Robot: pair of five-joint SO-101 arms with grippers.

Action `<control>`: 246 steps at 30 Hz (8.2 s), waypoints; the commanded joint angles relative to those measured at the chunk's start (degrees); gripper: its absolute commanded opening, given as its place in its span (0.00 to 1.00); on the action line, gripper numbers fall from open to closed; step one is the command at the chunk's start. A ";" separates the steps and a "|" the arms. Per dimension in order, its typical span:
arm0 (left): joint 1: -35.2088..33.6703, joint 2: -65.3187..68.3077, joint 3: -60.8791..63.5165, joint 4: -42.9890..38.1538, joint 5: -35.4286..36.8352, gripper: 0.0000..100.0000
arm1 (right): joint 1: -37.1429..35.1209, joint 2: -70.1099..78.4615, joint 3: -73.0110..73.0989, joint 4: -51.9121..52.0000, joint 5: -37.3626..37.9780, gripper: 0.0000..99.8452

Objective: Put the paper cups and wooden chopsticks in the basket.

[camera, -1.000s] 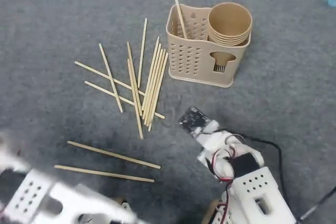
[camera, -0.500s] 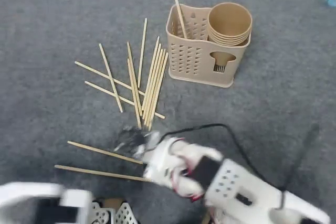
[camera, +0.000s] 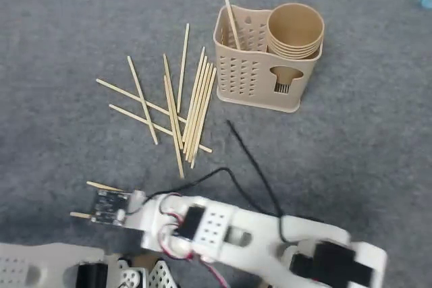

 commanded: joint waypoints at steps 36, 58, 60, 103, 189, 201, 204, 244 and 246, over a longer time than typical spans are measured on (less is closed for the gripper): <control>0.26 1.05 -4.18 0.09 -0.18 0.29 | 5.93 47.25 -57.67 1.19 -0.44 0.09; 0.35 0.97 -1.36 0.00 -0.44 0.29 | 6.64 54.20 -80.35 29.23 -0.53 0.01; 0.44 0.97 -1.45 0.00 -0.44 0.29 | 7.25 54.20 -87.21 36.18 -0.53 0.01; 36.84 -77.89 54.81 11.60 2.29 0.29 | 27.38 -14.29 -94.77 62.81 -0.53 0.01; 57.76 -128.35 105.01 -2.73 1.93 0.29 | 52.79 5.23 -40.88 -35.03 -12.40 0.01; 57.76 -128.35 105.01 -2.55 1.93 0.29 | 51.91 -4.53 -19.52 -37.67 -12.92 0.01; 57.76 -128.35 105.01 -2.55 1.93 0.29 | 51.56 -6.20 -13.54 -41.89 -12.84 0.01; 32.09 -128.53 104.22 -5.71 -4.57 0.29 | 16.13 -38.81 -26.64 30.37 -16.79 0.12; 27.34 -128.53 103.78 -7.38 -6.07 0.29 | 11.65 -36.97 -24.70 32.22 -16.79 0.11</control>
